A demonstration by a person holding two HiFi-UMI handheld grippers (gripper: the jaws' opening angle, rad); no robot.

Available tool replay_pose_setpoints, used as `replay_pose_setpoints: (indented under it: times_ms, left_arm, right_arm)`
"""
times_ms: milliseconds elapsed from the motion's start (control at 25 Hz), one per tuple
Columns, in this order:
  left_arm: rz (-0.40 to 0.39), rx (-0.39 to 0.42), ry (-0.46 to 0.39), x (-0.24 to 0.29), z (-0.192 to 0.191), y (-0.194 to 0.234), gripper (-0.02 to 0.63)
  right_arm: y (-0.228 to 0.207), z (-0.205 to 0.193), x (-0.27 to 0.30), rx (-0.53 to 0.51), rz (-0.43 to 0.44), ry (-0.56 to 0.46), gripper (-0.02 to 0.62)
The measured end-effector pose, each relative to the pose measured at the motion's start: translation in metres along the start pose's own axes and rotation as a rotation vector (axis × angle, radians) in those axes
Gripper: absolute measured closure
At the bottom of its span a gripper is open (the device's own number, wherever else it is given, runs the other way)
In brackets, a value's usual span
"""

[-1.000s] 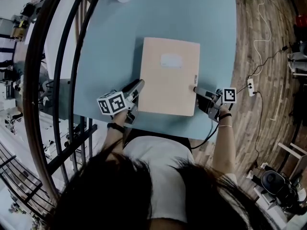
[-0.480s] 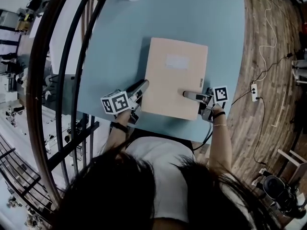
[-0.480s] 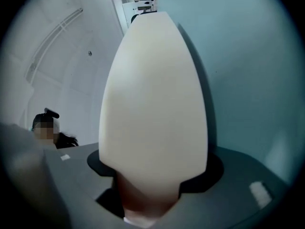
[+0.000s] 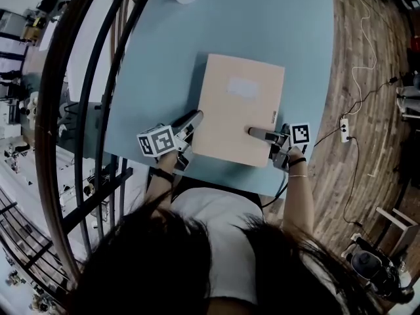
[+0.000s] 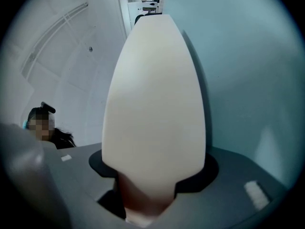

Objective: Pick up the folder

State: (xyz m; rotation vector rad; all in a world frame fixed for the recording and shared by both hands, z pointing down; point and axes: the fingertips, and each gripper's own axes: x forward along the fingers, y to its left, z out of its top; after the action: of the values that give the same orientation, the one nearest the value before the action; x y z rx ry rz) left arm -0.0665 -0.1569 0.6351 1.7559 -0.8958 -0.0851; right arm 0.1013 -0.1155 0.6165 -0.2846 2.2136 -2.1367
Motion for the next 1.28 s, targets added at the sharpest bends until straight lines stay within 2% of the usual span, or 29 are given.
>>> replay_pose_setpoints:
  times_ms: [120,240,520,840,1080,1280]
  left_arm:
    - [-0.001,-0.008,0.004,-0.006,-0.003,-0.004,0.413]
    - [0.008,0.042,-0.006,-0.015,0.001,-0.006,0.419]
    - [-0.026,0.145,-0.041,-0.021,0.021,-0.037,0.423]
    - [-0.069,0.247,-0.088,-0.031,0.040,-0.074,0.428]
    - [-0.079,0.343,-0.122,-0.035,0.059,-0.097,0.437]
    - [-0.090,0.465,-0.156,-0.040,0.077,-0.124,0.440]
  right_arm:
    - [0.004,-0.005,0.003,-0.018,-0.009,0.003,0.296]
    - [0.012,-0.010,0.005,-0.039,-0.013,0.005,0.298]
    - [0.038,-0.004,0.000,-0.118,-0.006,-0.022,0.298]
    - [0.080,0.001,-0.004,-0.249,-0.005,-0.044,0.298]
    - [0.111,0.015,-0.011,-0.363,-0.027,-0.120,0.298]
    - [0.137,0.027,-0.026,-0.503,-0.095,-0.203,0.298]
